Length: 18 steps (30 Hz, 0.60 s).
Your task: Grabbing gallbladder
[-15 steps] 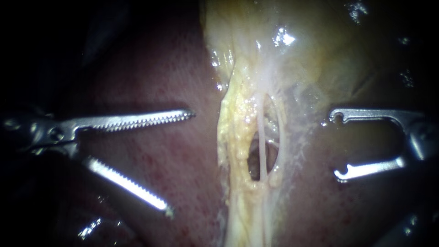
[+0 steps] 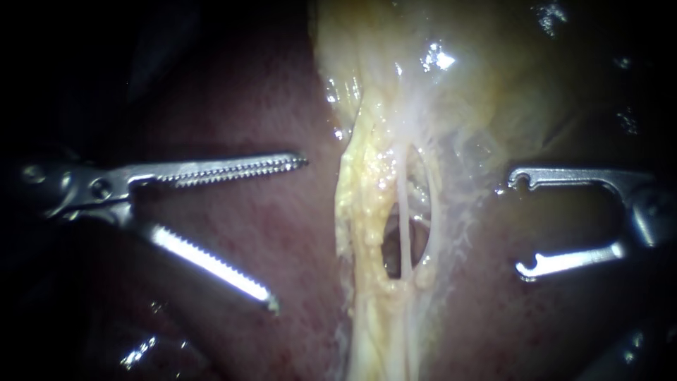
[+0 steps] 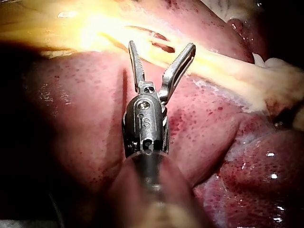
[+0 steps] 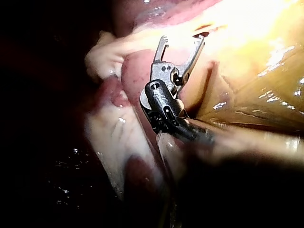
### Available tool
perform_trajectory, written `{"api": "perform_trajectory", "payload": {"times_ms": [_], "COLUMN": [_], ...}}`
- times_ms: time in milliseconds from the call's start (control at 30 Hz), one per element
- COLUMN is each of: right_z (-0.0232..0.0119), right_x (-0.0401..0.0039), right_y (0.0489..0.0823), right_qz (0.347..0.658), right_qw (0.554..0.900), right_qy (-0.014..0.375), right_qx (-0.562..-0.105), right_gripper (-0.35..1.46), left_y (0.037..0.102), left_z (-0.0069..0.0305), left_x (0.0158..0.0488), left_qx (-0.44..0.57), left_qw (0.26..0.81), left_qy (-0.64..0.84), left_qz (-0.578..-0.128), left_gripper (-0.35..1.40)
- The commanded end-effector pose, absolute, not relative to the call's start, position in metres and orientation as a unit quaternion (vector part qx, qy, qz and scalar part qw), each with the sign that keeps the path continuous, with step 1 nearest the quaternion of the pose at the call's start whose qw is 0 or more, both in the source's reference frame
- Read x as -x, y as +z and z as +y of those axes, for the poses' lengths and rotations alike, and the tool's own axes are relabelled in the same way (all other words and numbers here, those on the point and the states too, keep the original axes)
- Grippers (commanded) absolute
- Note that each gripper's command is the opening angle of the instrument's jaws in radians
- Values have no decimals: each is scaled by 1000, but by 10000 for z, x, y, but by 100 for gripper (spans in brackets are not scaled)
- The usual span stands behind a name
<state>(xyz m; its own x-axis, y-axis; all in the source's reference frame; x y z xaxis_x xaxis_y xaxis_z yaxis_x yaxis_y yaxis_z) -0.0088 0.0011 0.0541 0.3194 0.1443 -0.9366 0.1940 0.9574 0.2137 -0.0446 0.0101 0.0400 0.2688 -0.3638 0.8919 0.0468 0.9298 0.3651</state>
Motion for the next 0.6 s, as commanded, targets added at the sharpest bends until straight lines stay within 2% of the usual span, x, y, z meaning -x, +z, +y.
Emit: {"api": "perform_trajectory", "payload": {"times_ms": [33, 600], "right_z": [11, 11], "right_x": [88, 89], "right_y": [541, 541], "right_qz": [583, 583], "right_qw": [799, 799], "right_qy": [-15, -16], "right_qx": [-145, -145], "right_gripper": [60, 60], "left_y": [400, 438], "left_z": [101, 108], "left_x": [448, 483], "left_qx": [-136, -153], "left_qw": [787, 800], "left_qy": [-135, -179], "left_qz": [-587, -551], "left_gripper": [81, 69]}}
